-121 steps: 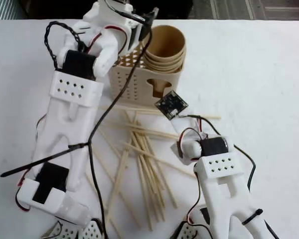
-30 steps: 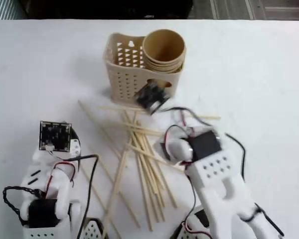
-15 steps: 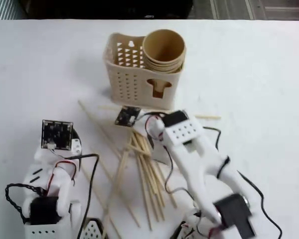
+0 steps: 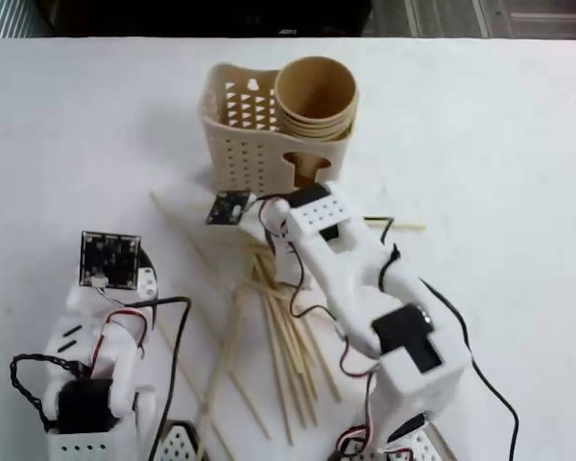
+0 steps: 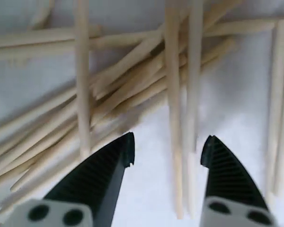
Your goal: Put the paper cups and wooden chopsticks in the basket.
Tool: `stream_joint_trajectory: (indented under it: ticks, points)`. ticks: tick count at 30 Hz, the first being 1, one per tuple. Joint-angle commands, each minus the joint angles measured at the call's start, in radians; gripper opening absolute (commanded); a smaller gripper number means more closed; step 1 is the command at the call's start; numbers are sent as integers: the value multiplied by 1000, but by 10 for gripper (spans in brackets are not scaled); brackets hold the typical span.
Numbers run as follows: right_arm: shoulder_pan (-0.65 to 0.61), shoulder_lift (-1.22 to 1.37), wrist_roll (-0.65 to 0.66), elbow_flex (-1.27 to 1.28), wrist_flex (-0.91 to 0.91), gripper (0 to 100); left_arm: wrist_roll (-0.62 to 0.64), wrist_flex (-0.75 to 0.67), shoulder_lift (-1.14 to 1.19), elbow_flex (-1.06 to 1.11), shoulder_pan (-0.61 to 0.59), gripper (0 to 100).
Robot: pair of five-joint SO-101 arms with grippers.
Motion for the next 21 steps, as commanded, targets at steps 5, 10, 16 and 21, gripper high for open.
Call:
stream_joint_trajectory:
  ticks: [5,10,16,21]
  points:
    - [1,64,11,-40,-59,12,-6,-23,-8,-5,-10,23]
    - [8,-15,9,-35,5,18,-6,-23,-8,-5,-10,23]
    - [7,-174,6,-35,117,19,-6,-23,-8,-5,-10,23]
    - [-1,-349,5,-35,209,19,-6,-23,-8,-5,-10,23]
